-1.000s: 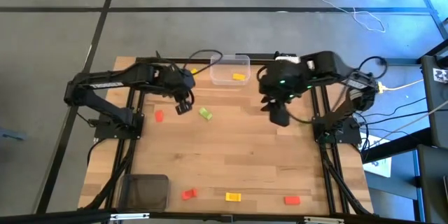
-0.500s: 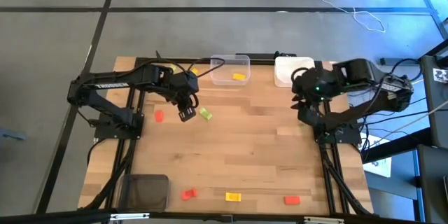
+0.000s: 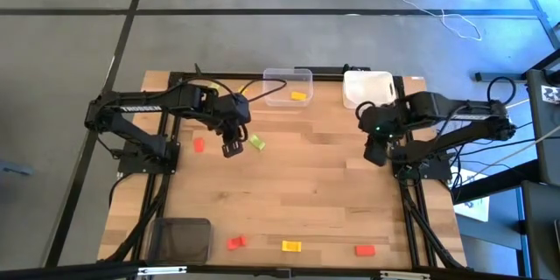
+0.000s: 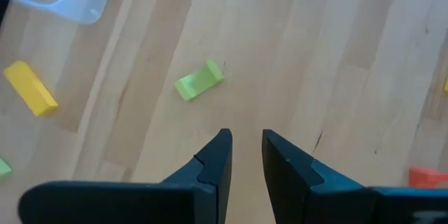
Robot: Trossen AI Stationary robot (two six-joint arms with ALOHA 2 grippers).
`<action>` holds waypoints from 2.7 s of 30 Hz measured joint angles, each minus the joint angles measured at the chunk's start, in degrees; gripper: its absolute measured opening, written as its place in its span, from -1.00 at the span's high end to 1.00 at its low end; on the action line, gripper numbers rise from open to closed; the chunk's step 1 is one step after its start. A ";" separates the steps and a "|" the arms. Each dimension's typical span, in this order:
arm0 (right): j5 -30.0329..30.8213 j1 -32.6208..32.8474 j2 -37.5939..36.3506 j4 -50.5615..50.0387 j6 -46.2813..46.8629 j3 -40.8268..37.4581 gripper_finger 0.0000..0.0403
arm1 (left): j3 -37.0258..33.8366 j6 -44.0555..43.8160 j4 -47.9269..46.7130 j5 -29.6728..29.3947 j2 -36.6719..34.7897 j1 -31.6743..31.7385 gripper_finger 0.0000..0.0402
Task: Sort & place blocks by color
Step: Put the bottom left green block into the black bin
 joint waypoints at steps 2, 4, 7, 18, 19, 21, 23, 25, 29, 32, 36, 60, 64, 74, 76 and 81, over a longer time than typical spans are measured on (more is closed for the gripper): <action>0.00 0.00 0.00 1.70 2.60 -1.73 0.29 | 0.00 0.50 0.10 -0.16 0.00 -0.56 0.65; 0.00 0.00 0.01 2.95 4.69 -3.35 0.29 | 0.00 0.60 0.17 -0.27 0.00 -0.83 0.65; 0.01 0.00 0.01 5.93 5.72 -5.59 0.29 | 0.00 1.70 0.15 -0.09 0.00 -1.00 0.65; 0.00 0.00 0.01 7.53 -3.15 -7.09 0.29 | 0.00 6.53 0.24 -0.69 0.00 -1.01 0.65; 0.01 0.00 0.01 7.61 -3.13 -7.09 0.29 | 0.00 6.61 0.34 -0.90 0.00 -1.14 0.65; 0.00 0.00 0.01 7.58 -3.14 -7.09 0.29 | 0.00 6.61 0.59 -1.73 0.00 -1.39 0.65; 0.00 0.00 0.01 7.65 -3.17 -7.09 0.29 | 0.00 6.68 1.07 -2.22 0.00 -1.42 0.65; 0.00 0.00 0.01 8.02 -3.08 -7.09 0.29 | 0.00 6.68 2.07 -2.36 0.00 -1.43 0.65; 0.00 0.00 0.01 8.10 -3.31 -7.09 0.29 | 0.00 6.65 3.71 -2.39 0.00 -1.41 0.65; 0.00 0.00 0.01 8.13 -3.09 -7.09 0.29 | 0.00 6.64 4.63 -2.38 0.00 -1.42 0.65; 0.00 0.00 0.01 8.14 -3.09 -7.09 0.29 | 0.00 6.34 4.65 -2.07 0.00 -1.41 0.65; 0.00 0.02 -0.04 8.35 -3.06 -7.09 0.29 | -0.14 3.89 11.11 9.34 4.28 1.67 -0.09; 0.00 0.02 -0.04 8.40 -3.08 -7.09 0.29 | -0.12 9.07 11.32 11.91 5.44 2.90 -0.36; 0.00 0.01 0.01 8.51 -3.30 -7.09 0.29 | 0.00 20.51 9.67 13.72 8.68 4.99 -0.57; 0.00 0.00 0.00 8.56 -3.05 -7.09 0.29 | -0.03 22.67 10.01 10.43 9.20 5.22 -0.57; 0.00 0.02 -0.01 8.92 -3.05 -7.09 0.29 | -0.05 30.54 9.90 5.20 11.87 4.95 -0.58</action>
